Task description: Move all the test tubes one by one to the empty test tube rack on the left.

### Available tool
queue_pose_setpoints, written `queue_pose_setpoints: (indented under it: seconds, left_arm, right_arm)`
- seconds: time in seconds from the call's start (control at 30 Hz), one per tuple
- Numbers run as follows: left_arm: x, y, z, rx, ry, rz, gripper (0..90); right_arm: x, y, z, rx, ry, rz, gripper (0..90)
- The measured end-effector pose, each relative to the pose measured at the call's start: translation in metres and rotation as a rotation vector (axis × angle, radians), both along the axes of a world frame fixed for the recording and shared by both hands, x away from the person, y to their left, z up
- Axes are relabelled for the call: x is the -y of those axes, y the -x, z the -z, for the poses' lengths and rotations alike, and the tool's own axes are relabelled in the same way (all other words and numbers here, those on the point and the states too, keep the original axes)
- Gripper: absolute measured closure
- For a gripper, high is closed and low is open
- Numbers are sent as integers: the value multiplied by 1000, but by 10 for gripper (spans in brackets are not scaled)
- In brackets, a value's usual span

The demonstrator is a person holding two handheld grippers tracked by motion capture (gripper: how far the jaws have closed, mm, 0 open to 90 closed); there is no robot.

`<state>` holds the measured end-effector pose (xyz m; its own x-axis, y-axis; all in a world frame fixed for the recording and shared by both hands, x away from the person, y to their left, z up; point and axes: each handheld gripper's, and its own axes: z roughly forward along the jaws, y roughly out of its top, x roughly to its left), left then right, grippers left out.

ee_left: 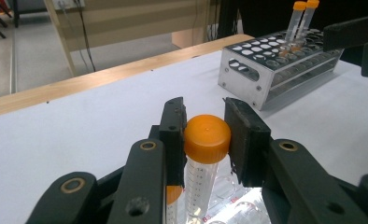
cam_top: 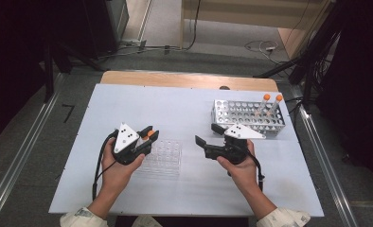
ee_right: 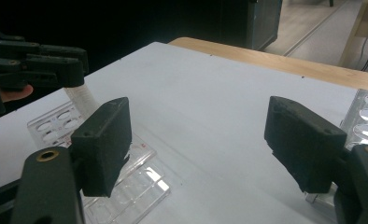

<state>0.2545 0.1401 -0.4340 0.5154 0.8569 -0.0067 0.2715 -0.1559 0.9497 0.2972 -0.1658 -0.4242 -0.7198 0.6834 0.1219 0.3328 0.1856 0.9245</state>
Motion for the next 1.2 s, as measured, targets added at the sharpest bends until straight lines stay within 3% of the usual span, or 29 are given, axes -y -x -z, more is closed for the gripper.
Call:
queue_pose_setpoints:
  seconds: [0.2, 0.43, 0.6, 0.7, 0.8, 1.03, 1.2]
  left_arm:
    - [2, -1, 3, -13, -2, 11, 621]
    - [3, 1, 1, -8, 28, 5, 409]
    - [-1, 3, -5, 3, 66, -13, 304]
    - [-3, 2, -9, -11, 94, -15, 260]
    - [-7, 4, -13, 5, 108, -33, 240]
    - [-9, 1, -13, -10, 122, -63, 215]
    - [-3, -1, -16, -7, 117, -49, 215]
  right_arm:
    - [1, 0, 1, -5, 2, -2, 220]
    - [2, -2, 3, -13, 2, 1, 220]
    - [4, -3, 5, -17, 6, 11, 220]
    - [7, -5, 5, -17, 12, 22, 220]
    - [12, -8, 6, -13, 13, 46, 220]
    - [28, -16, 5, 11, 23, 125, 220]
    - [45, -22, 4, 15, 28, 188, 214]
